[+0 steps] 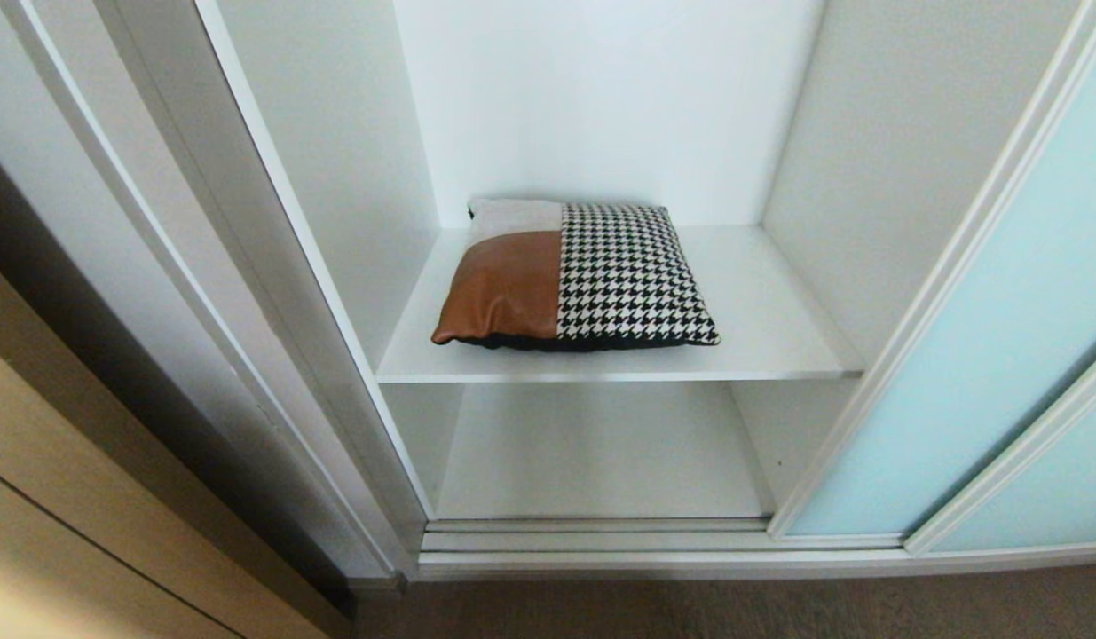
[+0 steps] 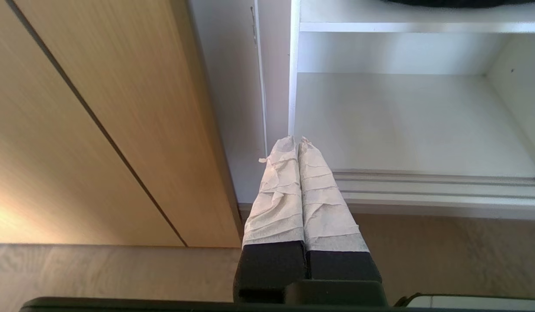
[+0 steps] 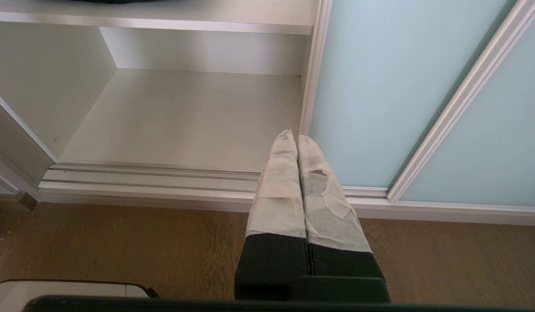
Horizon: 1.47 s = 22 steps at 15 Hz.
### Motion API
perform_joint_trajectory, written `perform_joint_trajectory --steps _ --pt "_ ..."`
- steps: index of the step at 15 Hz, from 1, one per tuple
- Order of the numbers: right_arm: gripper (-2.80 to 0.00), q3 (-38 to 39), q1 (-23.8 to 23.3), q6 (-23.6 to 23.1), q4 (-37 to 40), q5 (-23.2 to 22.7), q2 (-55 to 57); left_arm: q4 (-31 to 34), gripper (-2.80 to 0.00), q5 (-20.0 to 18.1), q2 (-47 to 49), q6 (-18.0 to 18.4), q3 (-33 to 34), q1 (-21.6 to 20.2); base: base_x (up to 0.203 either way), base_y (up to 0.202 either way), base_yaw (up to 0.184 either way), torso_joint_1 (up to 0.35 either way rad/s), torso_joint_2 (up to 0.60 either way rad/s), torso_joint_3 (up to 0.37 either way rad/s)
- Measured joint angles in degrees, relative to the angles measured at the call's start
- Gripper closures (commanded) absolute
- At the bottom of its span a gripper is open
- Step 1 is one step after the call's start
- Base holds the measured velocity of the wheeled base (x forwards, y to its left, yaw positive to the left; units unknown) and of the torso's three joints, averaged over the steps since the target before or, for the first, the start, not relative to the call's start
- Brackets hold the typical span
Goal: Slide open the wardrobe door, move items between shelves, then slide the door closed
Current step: Close the door
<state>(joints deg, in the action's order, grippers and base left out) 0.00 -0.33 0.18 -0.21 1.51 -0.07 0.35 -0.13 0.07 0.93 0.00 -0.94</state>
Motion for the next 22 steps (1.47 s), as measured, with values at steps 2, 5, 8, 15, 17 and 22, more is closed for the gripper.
perform_joint_trajectory --steps 2,5,8,15,17,22 --pt "0.0 0.0 -0.02 -0.01 0.0 -0.03 0.0 0.0 0.0 0.13 0.0 -0.66 0.0 0.0 0.0 0.0 0.0 0.0 0.0 0.0" --pt "0.0 0.0 -0.02 -0.01 0.02 -0.06 0.0 0.0 0.0 0.23 0.02 -0.68 0.0 0.0 0.0 0.0 0.0 0.0 0.0 0.0" --pt "0.0 0.0 -0.02 0.01 0.04 -0.04 0.0 -0.02 0.0 0.18 0.02 -0.68 0.0 0.0 0.0 0.0 0.0 0.0 0.0 0.0" --pt "0.0 0.0 0.0 -0.05 0.02 -0.09 0.0 -0.02 0.0 0.21 0.02 -0.73 0.0 -0.02 0.0 -0.111 0.005 0.0 0.0 0.002" --pt "0.0 0.0 0.0 -0.02 0.02 -0.02 0.0 0.0 0.0 0.21 0.02 -0.71 0.0 0.0 0.0 -0.194 0.004 -0.003 0.0 0.001" --pt "0.0 0.0 -0.02 0.0 0.05 0.0 0.0 -0.02 0.0 0.21 0.02 -0.75 0.0 0.0 0.0 -0.197 0.001 0.005 0.0 0.001"
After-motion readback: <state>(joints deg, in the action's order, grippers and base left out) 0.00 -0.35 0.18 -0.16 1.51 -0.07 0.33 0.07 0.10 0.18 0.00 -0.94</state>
